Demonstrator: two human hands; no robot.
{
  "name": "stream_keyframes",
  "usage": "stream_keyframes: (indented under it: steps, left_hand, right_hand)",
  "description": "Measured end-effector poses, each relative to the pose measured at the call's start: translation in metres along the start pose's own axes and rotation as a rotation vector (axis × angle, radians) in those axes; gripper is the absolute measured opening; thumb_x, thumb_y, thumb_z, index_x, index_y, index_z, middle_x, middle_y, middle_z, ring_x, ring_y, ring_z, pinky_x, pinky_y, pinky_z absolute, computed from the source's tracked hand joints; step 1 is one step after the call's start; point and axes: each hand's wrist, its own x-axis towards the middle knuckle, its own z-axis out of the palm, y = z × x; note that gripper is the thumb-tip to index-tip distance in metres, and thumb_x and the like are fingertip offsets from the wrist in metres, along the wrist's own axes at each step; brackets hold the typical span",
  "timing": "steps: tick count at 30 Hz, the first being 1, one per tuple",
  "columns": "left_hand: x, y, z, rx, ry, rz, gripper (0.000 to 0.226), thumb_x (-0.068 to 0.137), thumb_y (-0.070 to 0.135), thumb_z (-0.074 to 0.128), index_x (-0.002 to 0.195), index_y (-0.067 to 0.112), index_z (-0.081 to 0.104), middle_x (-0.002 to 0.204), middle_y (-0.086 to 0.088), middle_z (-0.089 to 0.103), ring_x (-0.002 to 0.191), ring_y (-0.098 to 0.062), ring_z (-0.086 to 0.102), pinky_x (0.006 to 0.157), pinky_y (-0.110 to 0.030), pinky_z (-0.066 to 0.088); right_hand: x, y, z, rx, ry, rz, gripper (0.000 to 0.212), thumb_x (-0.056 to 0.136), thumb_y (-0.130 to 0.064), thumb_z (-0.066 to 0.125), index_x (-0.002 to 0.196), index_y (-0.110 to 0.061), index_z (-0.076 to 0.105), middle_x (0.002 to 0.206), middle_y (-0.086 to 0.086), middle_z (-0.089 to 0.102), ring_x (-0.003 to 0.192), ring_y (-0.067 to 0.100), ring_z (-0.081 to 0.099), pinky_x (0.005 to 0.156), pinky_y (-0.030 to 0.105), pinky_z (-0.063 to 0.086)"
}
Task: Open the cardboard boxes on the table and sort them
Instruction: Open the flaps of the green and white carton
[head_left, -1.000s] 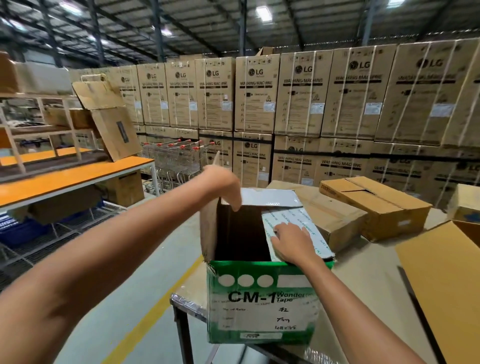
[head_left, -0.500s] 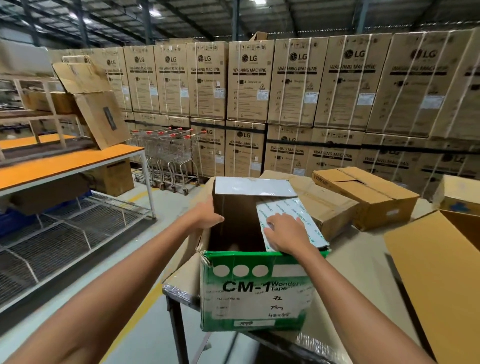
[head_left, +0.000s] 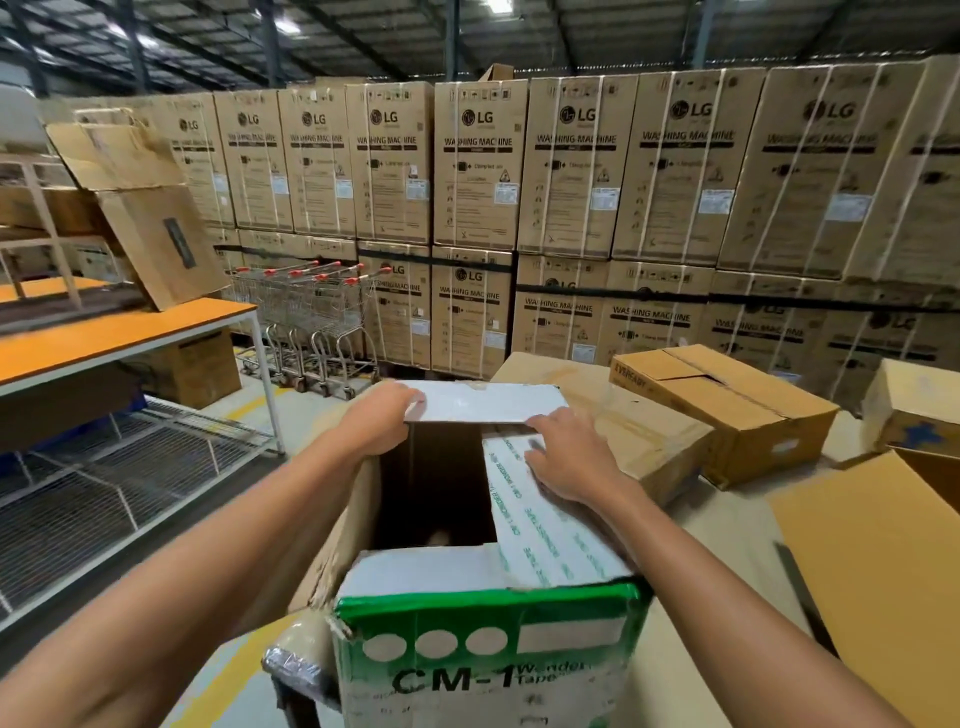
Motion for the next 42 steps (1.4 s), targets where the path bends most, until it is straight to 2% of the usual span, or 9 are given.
stream_keyframes:
  steps: [5, 11, 14, 18, 21, 27, 33, 36, 42]
  left_hand:
    - [0.051, -0.014, -0.025, -0.405, 0.217, 0.015, 0.021, 0.087, 0.006, 0.07, 0.095, 0.026, 0.071, 0.099, 0.002, 0.073, 0.102, -0.022, 0.068, 0.085, -0.035, 0.054]
    - [0.114, -0.016, -0.028, -0.566, 0.502, -0.259, 0.077, 0.087, 0.019, 0.076, 0.151, 0.017, 0.033, 0.129, -0.015, 0.062, 0.116, -0.031, 0.06, 0.096, -0.038, 0.047]
    - [0.135, -0.022, -0.005, -0.496, 0.469, -0.334, 0.083, 0.093, 0.027, 0.069, 0.157, 0.021, 0.017, 0.134, -0.022, 0.058, 0.119, -0.04, 0.058, 0.096, -0.048, 0.047]
    - [0.151, -0.043, 0.03, -0.222, 0.089, -0.389, 0.031, 0.1, 0.037, 0.052, 0.118, 0.014, 0.063, 0.119, -0.016, 0.067, 0.104, -0.029, 0.063, 0.085, -0.036, 0.048]
    - [0.152, -0.056, 0.043, -0.176, -0.188, -0.42, 0.054, 0.104, 0.045, 0.039, 0.1, 0.002, 0.072, 0.111, -0.018, 0.07, 0.1, -0.028, 0.064, 0.084, -0.032, 0.048]
    - [0.156, -0.053, 0.046, -0.076, -0.19, -0.447, 0.056, 0.104, 0.046, 0.033, 0.1, 0.001, 0.066, 0.115, -0.021, 0.065, 0.106, -0.033, 0.062, 0.09, -0.037, 0.049]
    - [0.143, -0.044, 0.043, -0.041, -0.018, -0.36, 0.056, 0.104, 0.044, 0.037, 0.067, 0.005, 0.054, 0.068, -0.011, 0.059, 0.073, -0.03, 0.062, 0.063, -0.033, 0.043]
    - [0.126, -0.034, 0.036, -0.066, -0.003, -0.283, 0.047, 0.103, 0.046, 0.039, 0.099, 0.009, 0.067, 0.092, -0.012, 0.07, 0.091, -0.031, 0.066, 0.074, -0.036, 0.052]
    - [0.077, -0.023, 0.03, -0.068, -0.089, -0.192, 0.064, 0.099, 0.049, 0.049, 0.151, 0.015, 0.032, 0.154, -0.016, 0.038, 0.141, -0.034, 0.036, 0.112, -0.049, 0.038]
  right_hand:
    - [0.063, 0.022, -0.018, 0.07, 0.284, -0.004, 0.051, 0.095, -0.024, 0.054, 0.144, -0.028, 0.04, 0.144, 0.003, 0.041, 0.13, 0.026, 0.036, 0.101, 0.045, 0.042]
    - [0.14, 0.024, -0.014, 0.063, 0.253, 0.024, 0.075, 0.096, -0.026, 0.058, 0.158, -0.029, 0.016, 0.167, 0.004, -0.006, 0.143, 0.032, 0.026, 0.103, 0.042, 0.044]
    - [0.168, 0.034, 0.008, 0.046, 0.074, 0.007, 0.046, 0.094, -0.032, 0.059, 0.138, -0.027, 0.047, 0.164, 0.008, 0.014, 0.13, 0.032, 0.046, 0.1, 0.048, 0.049]
    - [0.183, 0.054, 0.034, 0.112, -0.112, -0.064, 0.034, 0.092, -0.046, 0.052, 0.117, -0.023, 0.056, 0.136, 0.012, 0.054, 0.116, 0.033, 0.057, 0.09, 0.042, 0.05]
    - [0.191, 0.061, 0.043, 0.121, -0.136, -0.077, 0.035, 0.094, -0.048, 0.049, 0.118, -0.026, 0.061, 0.122, 0.007, 0.065, 0.111, 0.031, 0.059, 0.084, 0.037, 0.047]
    - [0.199, 0.066, 0.053, 0.092, -0.128, -0.056, 0.04, 0.093, -0.051, 0.047, 0.117, -0.023, 0.061, 0.12, 0.008, 0.065, 0.109, 0.032, 0.059, 0.084, 0.04, 0.048]
    - [0.189, 0.059, 0.049, 0.073, -0.056, -0.012, 0.043, 0.092, -0.051, 0.05, 0.122, -0.023, 0.061, 0.12, 0.007, 0.062, 0.111, 0.031, 0.056, 0.083, 0.039, 0.047]
    - [0.177, 0.052, 0.039, 0.058, 0.041, 0.016, 0.03, 0.09, -0.042, 0.051, 0.105, -0.021, 0.064, 0.109, 0.006, 0.065, 0.101, 0.028, 0.058, 0.072, 0.035, 0.045]
    - [0.137, 0.029, 0.02, 0.018, -0.022, 0.01, 0.028, 0.089, -0.04, 0.054, 0.094, -0.016, 0.067, 0.1, 0.004, 0.066, 0.1, 0.029, 0.059, 0.078, 0.038, 0.052]
